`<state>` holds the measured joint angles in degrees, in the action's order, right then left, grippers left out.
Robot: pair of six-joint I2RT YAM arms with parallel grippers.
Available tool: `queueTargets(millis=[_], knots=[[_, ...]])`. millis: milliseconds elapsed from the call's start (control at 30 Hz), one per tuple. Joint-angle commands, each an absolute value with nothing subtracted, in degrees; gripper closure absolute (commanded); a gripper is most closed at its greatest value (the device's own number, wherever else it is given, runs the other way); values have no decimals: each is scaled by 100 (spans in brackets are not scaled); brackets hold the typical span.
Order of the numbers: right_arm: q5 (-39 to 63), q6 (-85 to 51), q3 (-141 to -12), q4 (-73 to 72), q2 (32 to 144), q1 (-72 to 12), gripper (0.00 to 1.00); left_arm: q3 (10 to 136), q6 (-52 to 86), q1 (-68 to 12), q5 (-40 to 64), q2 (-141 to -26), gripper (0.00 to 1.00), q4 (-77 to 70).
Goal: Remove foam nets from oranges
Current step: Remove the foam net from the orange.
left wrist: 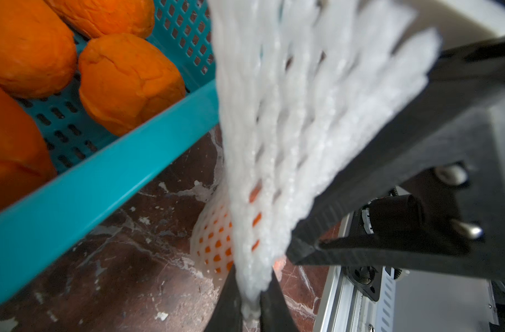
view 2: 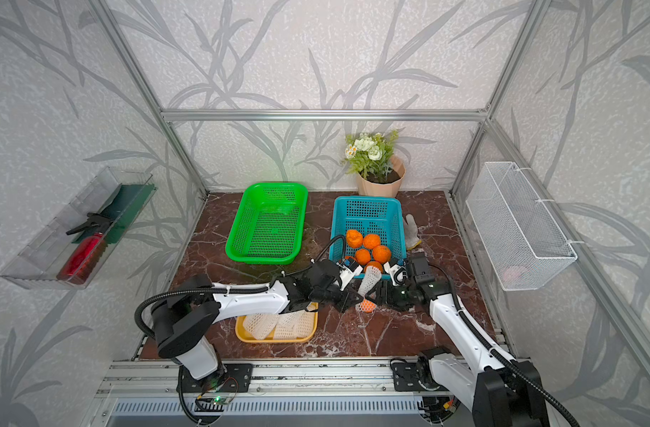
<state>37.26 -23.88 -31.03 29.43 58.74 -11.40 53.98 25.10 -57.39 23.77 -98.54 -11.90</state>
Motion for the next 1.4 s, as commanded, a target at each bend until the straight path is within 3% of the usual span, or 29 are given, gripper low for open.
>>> queueTargets(millis=[0, 333, 500, 667, 800, 1133, 1200, 1300, 1367], knots=[[3789, -2206, -2852, 2237, 5543, -1134, 34, 5594, 2635, -5766, 2762, -9957, 87, -1476], [3424, -2019, -2151, 1545, 5080, -1134, 33, 5791, 2703, -5757, 3141, -10124, 88, -1437], [3585, -1981, -2056, 1312, 5170, -1134, 38, 5870, 2642, -5757, 3086, -10167, 88, -1336], [3903, -2139, -1904, 933, 5133, -1134, 52, 5932, 2545, -5755, 2885, -10207, 88, -1195], [4194, -2377, -1726, 498, 5082, -1134, 72, 6000, 2491, -5748, 2783, -10258, 88, -1143], [4173, -2640, -1696, 469, 4816, -1134, 95, 6104, 2379, -5739, 2451, -10271, 88, -914], [4019, -2663, -1743, 587, 4685, -1139, 94, 6095, 2354, -5739, 2308, -10240, 88, -845], [3697, -2614, -1888, 966, 4485, -1138, 84, 6063, 2329, -5739, 1990, -10153, 88, -672], [3459, -2593, -2002, 1277, 4373, -1134, 62, 5997, 2337, -5731, 1876, -10086, 89, -676]])
